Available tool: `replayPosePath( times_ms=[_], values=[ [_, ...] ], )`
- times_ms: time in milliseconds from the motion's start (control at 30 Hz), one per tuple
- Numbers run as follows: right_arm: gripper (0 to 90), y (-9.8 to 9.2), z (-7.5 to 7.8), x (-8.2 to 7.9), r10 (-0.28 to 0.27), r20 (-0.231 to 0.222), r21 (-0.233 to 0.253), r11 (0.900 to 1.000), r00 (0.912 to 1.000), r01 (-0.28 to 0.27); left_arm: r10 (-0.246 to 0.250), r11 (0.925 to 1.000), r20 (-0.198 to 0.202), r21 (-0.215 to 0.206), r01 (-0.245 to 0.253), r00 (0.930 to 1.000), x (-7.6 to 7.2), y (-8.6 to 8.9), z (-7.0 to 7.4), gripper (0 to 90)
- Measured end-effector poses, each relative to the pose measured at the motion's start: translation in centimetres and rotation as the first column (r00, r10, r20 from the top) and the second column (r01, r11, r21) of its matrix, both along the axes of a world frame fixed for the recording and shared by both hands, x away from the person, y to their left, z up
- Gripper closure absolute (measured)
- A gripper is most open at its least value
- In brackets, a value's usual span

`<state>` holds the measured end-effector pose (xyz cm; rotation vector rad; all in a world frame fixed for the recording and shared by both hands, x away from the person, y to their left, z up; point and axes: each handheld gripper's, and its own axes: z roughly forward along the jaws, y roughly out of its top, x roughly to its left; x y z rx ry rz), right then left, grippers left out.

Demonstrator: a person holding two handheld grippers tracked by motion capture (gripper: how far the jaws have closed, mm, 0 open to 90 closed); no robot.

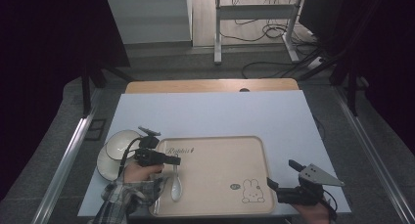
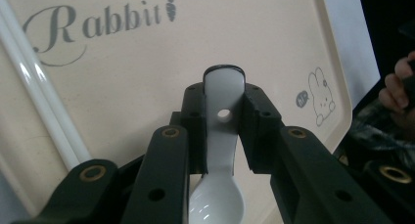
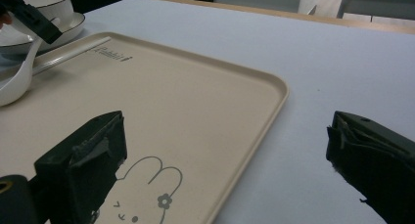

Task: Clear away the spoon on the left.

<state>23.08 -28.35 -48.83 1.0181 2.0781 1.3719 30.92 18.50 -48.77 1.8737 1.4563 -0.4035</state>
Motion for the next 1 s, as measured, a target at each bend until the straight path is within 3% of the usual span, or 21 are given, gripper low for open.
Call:
replayPosePath(
  times_ms=[533, 767, 1000],
  values=[
    [1.3, 0.0, 0.0, -0.1, 0.005, 0.003, -0.001, 1.000, 1.0000, -0.005, 0.062, 0.9978, -0.005, 0.025, -0.062, 0.9980, 0.2, -0.6, -1.1, 74.1],
    [1.3, 0.0, 0.1, -0.2, 0.005, 0.006, -0.001, 1.000, 1.0000, -0.005, 0.084, 0.9930, -0.002, 0.083, -0.084, 0.9964, 0.2, -1.4, -1.6, 74.0],
    [1.3, 0.0, 0.2, -0.2, 0.006, 0.007, 0.000, 1.000, 1.0000, -0.006, 0.094, 0.9911, -0.005, 0.095, -0.093, 0.9955, 0.3, -1.7, -2.0, 74.0]
  ],
)
